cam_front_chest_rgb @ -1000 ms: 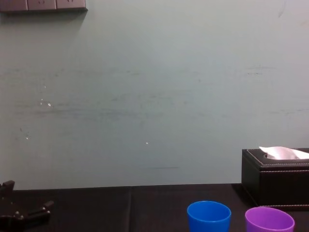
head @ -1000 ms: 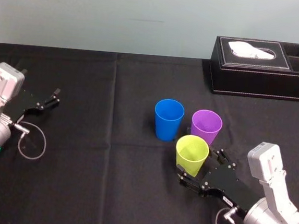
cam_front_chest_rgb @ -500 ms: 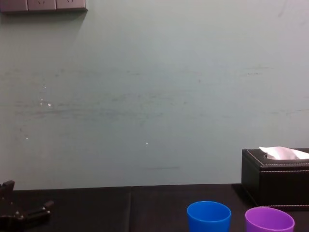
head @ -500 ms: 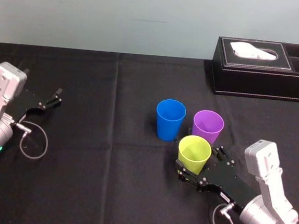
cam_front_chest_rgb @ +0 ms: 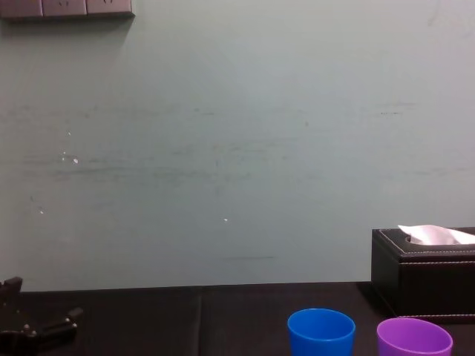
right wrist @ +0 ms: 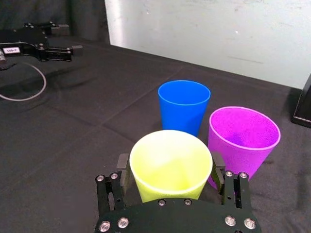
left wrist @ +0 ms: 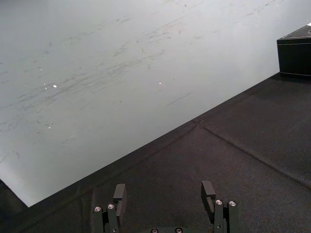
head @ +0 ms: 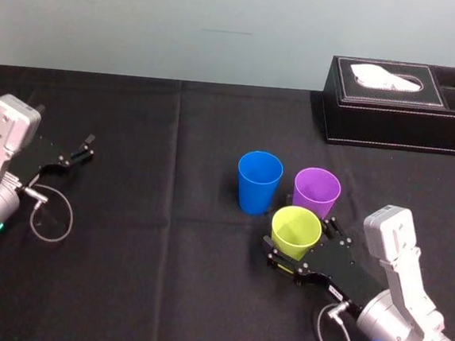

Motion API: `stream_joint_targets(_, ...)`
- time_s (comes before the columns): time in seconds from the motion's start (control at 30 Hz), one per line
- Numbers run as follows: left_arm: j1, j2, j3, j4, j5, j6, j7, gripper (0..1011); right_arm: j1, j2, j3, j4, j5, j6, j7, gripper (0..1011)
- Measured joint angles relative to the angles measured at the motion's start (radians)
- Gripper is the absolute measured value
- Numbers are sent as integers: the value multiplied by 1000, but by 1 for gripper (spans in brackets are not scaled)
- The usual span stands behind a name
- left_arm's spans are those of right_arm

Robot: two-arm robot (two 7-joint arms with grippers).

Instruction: Stack the three plastic cups sequentially using one hand.

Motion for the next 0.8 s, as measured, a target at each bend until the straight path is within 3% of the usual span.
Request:
stream_joint_targets(0.7,0,0,0,0,0,0,0,1011,-1,-10,9,8,-10,11,-8,1003)
stream_joint_targets(0.8,0,0,0,0,0,0,0,1011,-1,-10,9,8,-10,11,-8,953)
